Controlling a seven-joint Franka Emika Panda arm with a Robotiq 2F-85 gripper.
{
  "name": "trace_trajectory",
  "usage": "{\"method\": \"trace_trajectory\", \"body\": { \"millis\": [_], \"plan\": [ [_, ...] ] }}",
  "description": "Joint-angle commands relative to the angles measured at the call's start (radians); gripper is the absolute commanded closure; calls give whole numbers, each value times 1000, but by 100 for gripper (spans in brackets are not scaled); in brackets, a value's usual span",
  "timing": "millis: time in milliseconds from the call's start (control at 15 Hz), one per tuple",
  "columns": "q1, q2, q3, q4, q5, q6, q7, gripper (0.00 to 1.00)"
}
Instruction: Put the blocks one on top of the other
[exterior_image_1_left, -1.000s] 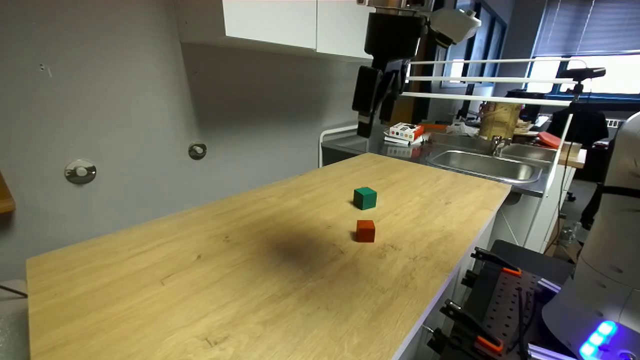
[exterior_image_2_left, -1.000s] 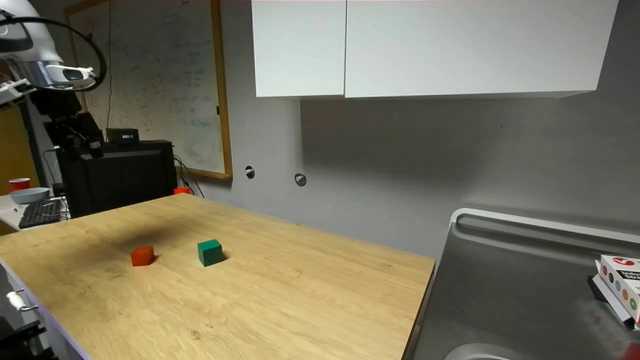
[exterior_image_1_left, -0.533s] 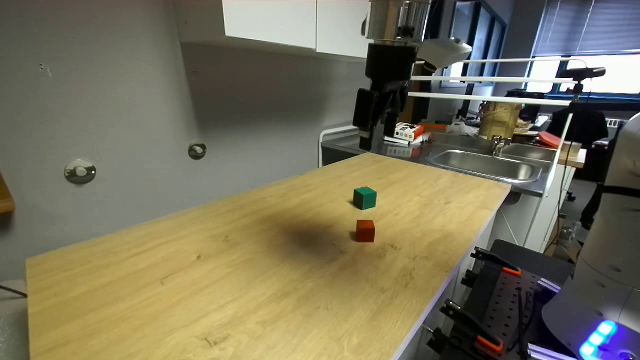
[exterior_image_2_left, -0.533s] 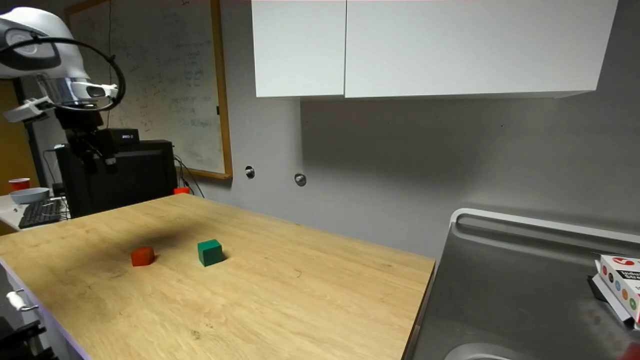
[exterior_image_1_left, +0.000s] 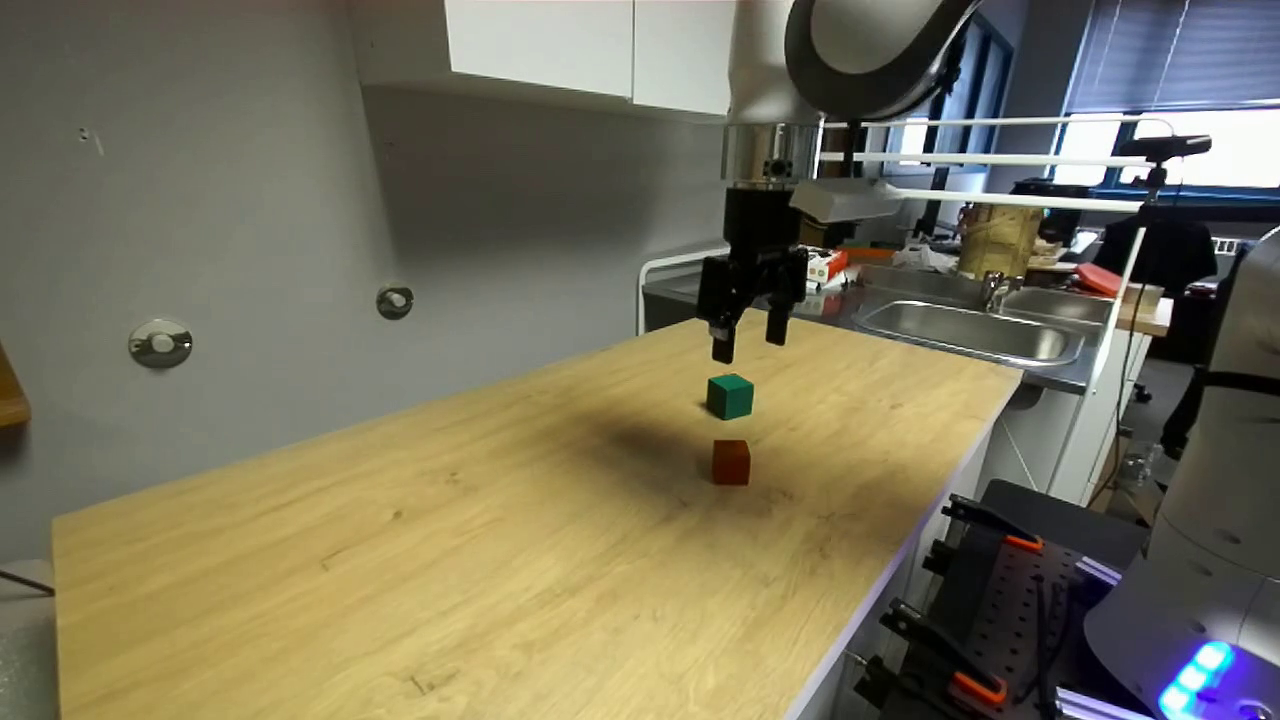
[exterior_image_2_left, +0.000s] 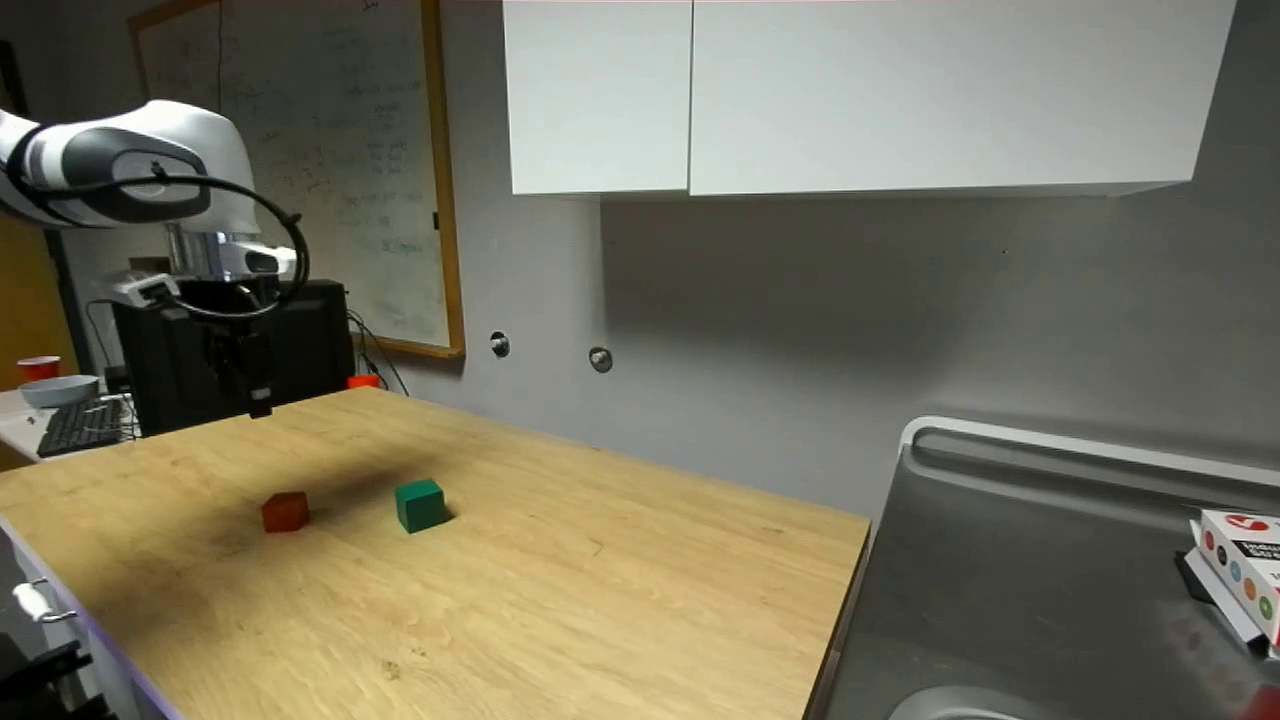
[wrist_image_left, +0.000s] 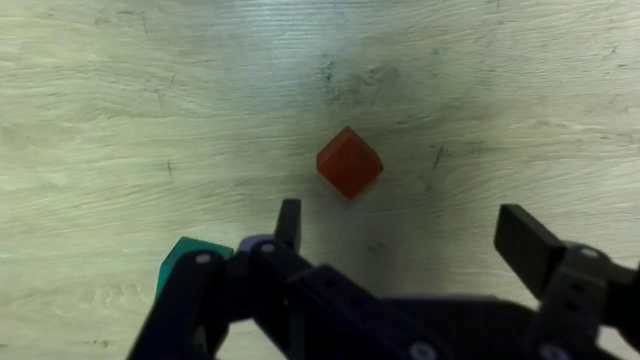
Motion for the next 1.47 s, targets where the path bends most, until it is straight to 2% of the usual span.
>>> {"method": "trace_trajectory", "body": {
  "millis": [0,333,1067,1400],
  "plan": [
    [3,95,-44,12,95,30,-40,0],
    [-1,218,-61,35,177,38,-41,0],
    [-21,469,-79,222,196,-22,-20,0],
    [-29,525,-84,255,247,-60,-19,0]
  ]
}}
